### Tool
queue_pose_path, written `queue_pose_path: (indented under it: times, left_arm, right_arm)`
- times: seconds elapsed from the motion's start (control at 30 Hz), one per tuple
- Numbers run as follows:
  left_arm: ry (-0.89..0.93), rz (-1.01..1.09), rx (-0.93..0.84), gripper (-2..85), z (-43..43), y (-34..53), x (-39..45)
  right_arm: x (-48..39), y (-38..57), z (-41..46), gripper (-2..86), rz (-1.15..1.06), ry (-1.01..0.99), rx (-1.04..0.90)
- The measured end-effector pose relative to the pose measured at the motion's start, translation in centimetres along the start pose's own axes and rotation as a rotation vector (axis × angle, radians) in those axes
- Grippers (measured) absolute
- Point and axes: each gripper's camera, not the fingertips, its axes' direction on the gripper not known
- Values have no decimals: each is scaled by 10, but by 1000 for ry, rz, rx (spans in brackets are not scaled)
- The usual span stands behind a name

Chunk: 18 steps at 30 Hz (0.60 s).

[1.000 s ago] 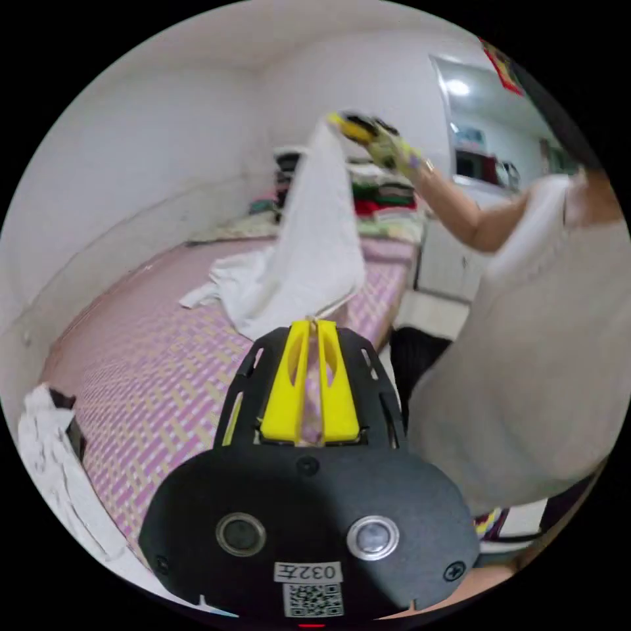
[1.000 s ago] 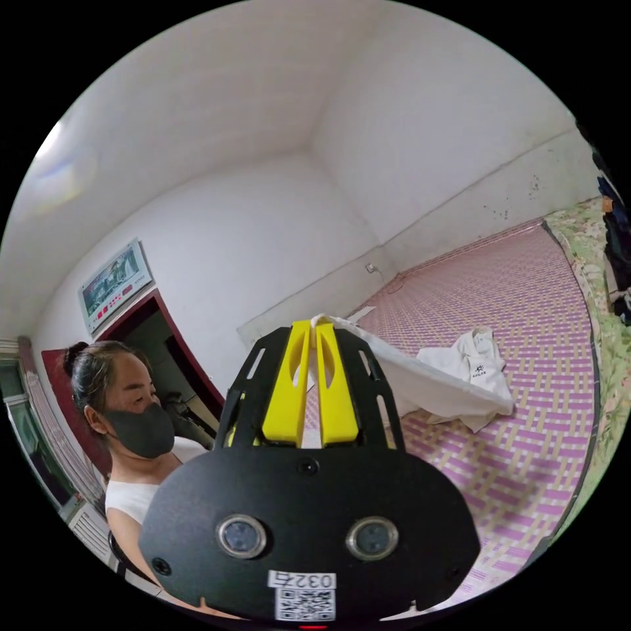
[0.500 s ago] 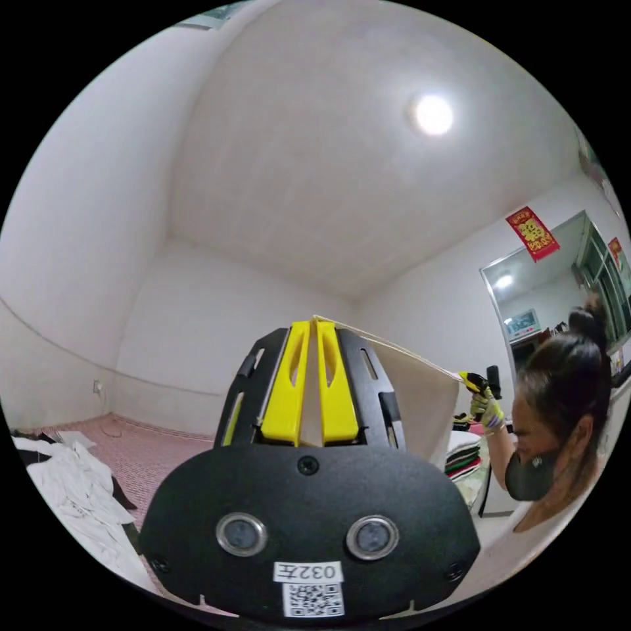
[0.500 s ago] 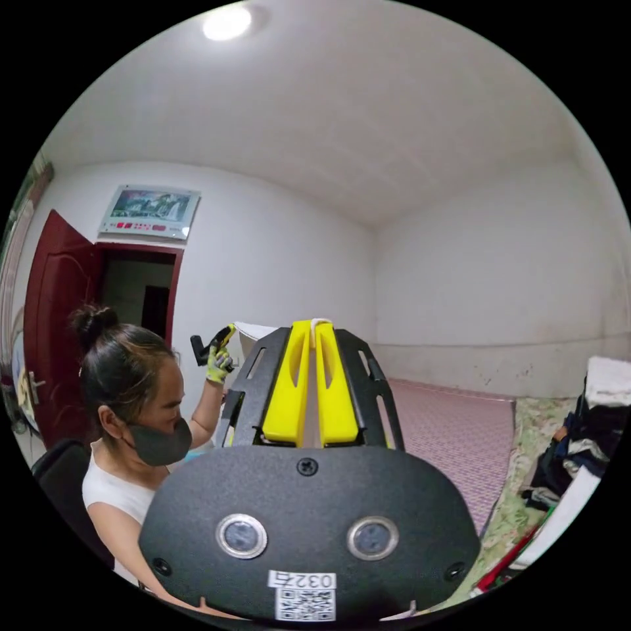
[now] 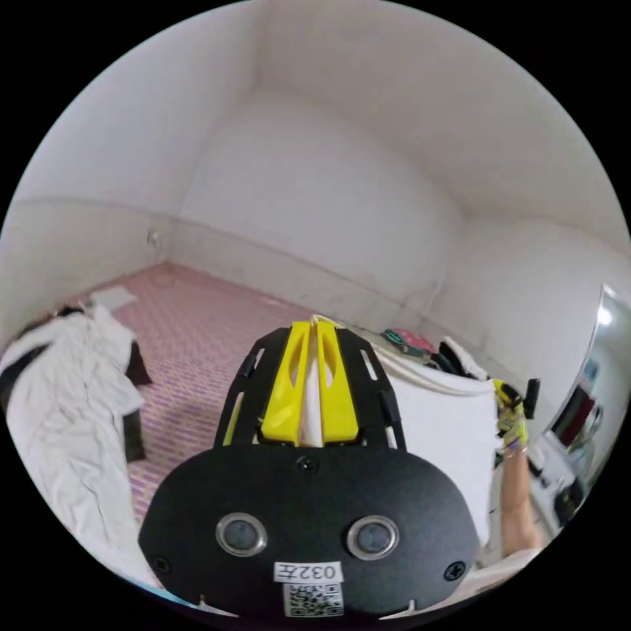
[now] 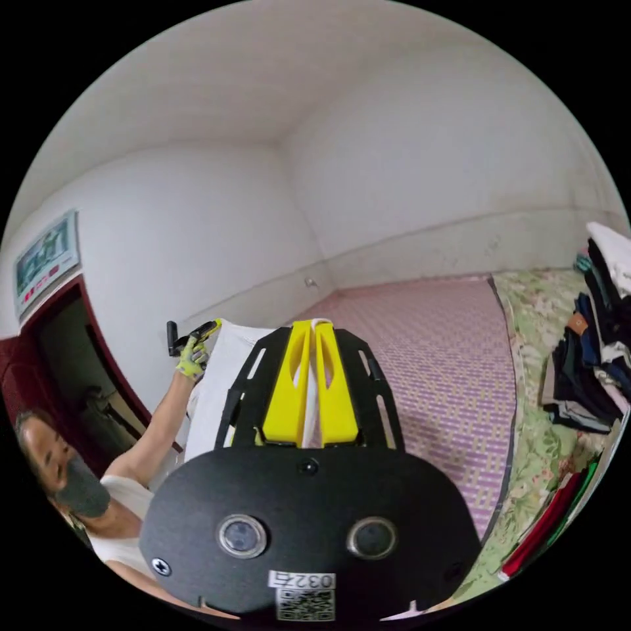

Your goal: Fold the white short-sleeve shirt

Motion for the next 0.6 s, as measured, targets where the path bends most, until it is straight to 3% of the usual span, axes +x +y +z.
queue_pose_path:
  times: [0.07,0.13,0.27,0.4,0.5,0.6]
  left_arm:
    - [221,-176,124,-7,-1,-23,-21]
    - [365,-195,295,-7,-27,-46,-15]
    - [471,153,543,-7,-106,-73,38]
    - [445,341,539,-6,-135,-39,43]
    - [499,345,436,-6,-134,21,8]
    - [400,360,301,-6,-120,107,-26]
  right_arm:
    - [-11,-34,-5,-10,-37,-60,90]
    - [-39,-54,-33,-10,-143,-96,238]
    - [-92,-61,-84,-10,-328,-124,388]
    - [-94,-21,-83,-10,-403,-69,321]
    - [-58,39,-65,-10,-335,-107,222]
    - [-10,110,-31,-10,-217,-131,97]
